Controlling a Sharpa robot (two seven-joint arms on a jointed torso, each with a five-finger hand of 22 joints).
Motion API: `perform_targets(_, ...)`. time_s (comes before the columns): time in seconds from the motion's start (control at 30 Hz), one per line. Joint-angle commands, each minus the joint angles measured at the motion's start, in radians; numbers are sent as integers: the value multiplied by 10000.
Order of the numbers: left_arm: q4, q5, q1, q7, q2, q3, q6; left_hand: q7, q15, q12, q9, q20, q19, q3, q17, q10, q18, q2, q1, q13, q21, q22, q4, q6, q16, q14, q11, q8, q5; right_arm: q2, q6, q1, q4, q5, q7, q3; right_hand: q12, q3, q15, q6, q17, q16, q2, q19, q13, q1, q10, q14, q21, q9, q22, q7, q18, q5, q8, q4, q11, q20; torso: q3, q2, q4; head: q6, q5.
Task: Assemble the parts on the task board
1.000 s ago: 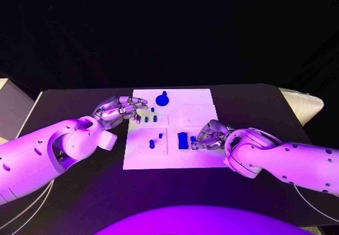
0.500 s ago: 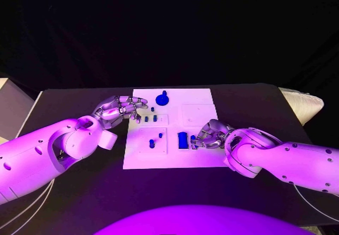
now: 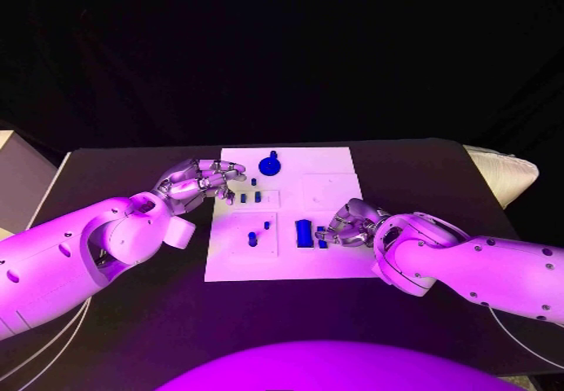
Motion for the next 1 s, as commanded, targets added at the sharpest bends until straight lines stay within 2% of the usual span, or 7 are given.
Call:
perform_targets(0.03,8,58,-4,89,27,8,163,8,62,-65,-10,2,54,15,14,13,146,15,-67,14,-68,-15,42,66,-32,-18,26,-48,16,-8,160,-8,28,-20,52,-1,-9,-145,-78,50,2632,43,-40,914,2488,-165,921,1027,-15,14,2485,-10,-111,15,67,2,-99,-69,-1,4,1,-5,-4)
perform_targets(0.07,6,58,-4,88,29,8,162,8,62,-65,-10,2,54,15,14,13,146,15,-67,14,-68,-15,42,66,-32,-18,26,-48,16,-12,150,-8,30,-20,58,-1,1,-175,-78,50,2632,43,-41,911,2492,-178,924,1027,-27,15,2482,-10,-109,29,70,2,-100,-69,1,7,1,-6,-6)
perform_targets(0.17,1,58,-4,87,33,8,161,8,62,-65,-10,2,54,15,14,13,146,15,-67,14,-68,-15,42,66,-32,-18,26,-48,16,-28,128,-8,33,-39,72,-1,-18,-424,-87,23,2632,43,-47,908,2486,-324,918,1027,-41,46,2480,-11,-107,914,104,-19,-102,-78,3,7,4,-10,-10)
perform_targets(0.33,-10,58,-6,88,37,8,159,8,62,-65,-10,2,54,15,14,13,146,15,-67,14,-68,-15,42,66,-32,-18,26,-48,16,-122,138,-8,66,-70,157,0,-13,-445,-86,12,2632,43,-72,905,2488,-273,920,1027,-56,50,2476,-16,-104,896,107,-49,-105,-81,3,4,10,-23,-8)
perform_targets(0.5,-21,58,-17,98,37,8,156,8,62,-65,-10,2,54,15,14,13,146,15,-67,14,-68,-15,42,66,-32,-18,26,-48,16,-268,233,-10,147,-80,397,0,-42,-595,-87,-53,2632,43,-135,896,2479,507,909,1027,-101,88,2466,-9,-96,-21,146,-128,-103,-86,11,4,-4,-33,24)
perform_targets(0.63,-31,58,-36,107,32,8,150,5,62,-67,-10,2,57,16,14,8,145,26,-75,16,-74,-17,55,69,-34,-19,24,-48,19,-335,267,-15,175,-179,542,0,-119,-908,-86,-66,2632,43,-134,877,2450,1478,880,1027,-186,82,2445,-11,-81,-1525,156,-158,-102,-82,11,1,-17,-18,31)
perform_targets(1.0,-61,58,-86,130,54,8,156,2,61,-66,-10,2,58,20,14,8,146,28,-67,16,-75,-18,51,69,-35,-20,21,-49,20,-290,250,-35,35,-943,435,0,-151,-1183,-85,4,2632,43,-108,877,2438,2199,869,1027,-194,56,2444,-22,-80,-1870,176,-99,-107,-77,-1,0,7,8,-17)
